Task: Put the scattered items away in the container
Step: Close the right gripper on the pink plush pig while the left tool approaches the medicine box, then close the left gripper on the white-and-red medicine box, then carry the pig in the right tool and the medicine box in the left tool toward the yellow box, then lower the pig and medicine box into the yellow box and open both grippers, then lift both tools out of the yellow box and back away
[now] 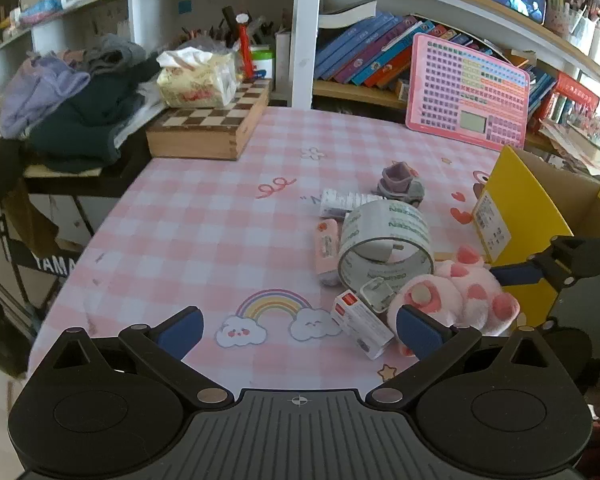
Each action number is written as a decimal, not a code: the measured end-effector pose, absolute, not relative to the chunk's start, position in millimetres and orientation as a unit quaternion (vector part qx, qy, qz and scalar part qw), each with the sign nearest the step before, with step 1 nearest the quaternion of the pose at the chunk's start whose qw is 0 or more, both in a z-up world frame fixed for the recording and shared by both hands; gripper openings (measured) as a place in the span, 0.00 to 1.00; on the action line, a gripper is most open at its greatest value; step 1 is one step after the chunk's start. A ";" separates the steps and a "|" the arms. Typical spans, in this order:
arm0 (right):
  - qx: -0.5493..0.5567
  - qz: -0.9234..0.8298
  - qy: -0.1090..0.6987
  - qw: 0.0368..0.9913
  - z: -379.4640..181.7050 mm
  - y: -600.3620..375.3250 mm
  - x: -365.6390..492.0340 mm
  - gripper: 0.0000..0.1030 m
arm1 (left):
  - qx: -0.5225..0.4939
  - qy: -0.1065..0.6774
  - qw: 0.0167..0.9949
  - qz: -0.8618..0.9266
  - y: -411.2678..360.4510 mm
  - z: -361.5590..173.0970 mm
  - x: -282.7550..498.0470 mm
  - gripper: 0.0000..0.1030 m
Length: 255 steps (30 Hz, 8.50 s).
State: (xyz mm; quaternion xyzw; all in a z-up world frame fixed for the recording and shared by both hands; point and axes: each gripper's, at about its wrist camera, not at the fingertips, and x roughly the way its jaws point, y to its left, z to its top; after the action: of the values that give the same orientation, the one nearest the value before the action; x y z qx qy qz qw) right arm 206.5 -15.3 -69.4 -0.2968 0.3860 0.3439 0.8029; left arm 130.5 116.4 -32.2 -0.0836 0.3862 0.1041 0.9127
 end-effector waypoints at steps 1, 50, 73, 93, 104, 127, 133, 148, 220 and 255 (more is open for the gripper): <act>-0.296 0.343 0.385 0.804 -69.7 -15.9 206.3 0.81 | -0.085 0.387 0.913 0.101 116.9 -32.6 131.0 1.00; -0.331 0.351 0.358 0.799 -60.0 -24.4 168.7 0.70 | -0.101 0.465 0.880 0.001 114.6 -90.5 197.1 0.24; -0.273 0.350 0.384 0.810 -54.0 -25.9 159.3 0.58 | -0.152 0.423 0.893 -0.015 143.0 -56.9 153.5 0.12; -0.102 0.260 0.403 0.872 -7.8 -85.3 103.6 0.59 | -0.131 0.378 0.906 -0.139 116.9 -5.3 103.8 0.12; -0.061 0.188 0.424 0.884 -13.8 -107.2 60.3 0.59 | -0.116 0.391 0.890 -0.203 99.0 -11.0 81.2 0.12; 0.016 0.084 0.447 0.891 -18.9 -149.9 23.0 0.59 | -0.089 0.401 0.866 -0.285 66.2 -15.5 72.9 0.13; 0.018 0.071 0.445 0.893 -17.9 -161.7 23.9 0.59 | -0.084 0.401 0.862 -0.299 51.5 -14.8 79.7 0.12; 0.030 0.040 0.452 0.891 -21.2 -206.3 36.6 0.59 | -0.054 0.401 0.847 -0.345 0.1 -18.0 106.5 0.13; -0.232 0.275 0.360 0.861 1.8 -247.6 337.4 0.88 | 0.116 0.314 0.936 -0.112 -127.7 15.8 299.5 0.85; -0.060 0.061 0.302 0.950 36.9 -271.7 166.5 0.91 | 0.038 0.302 0.937 -0.169 -42.2 26.5 152.3 0.92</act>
State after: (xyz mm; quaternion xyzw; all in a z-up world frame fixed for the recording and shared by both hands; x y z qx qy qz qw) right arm 166.5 -271.7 36.9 -0.0603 0.3018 0.0606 0.9495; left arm 152.3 -42.2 26.5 0.0383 0.3020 -0.1687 0.9375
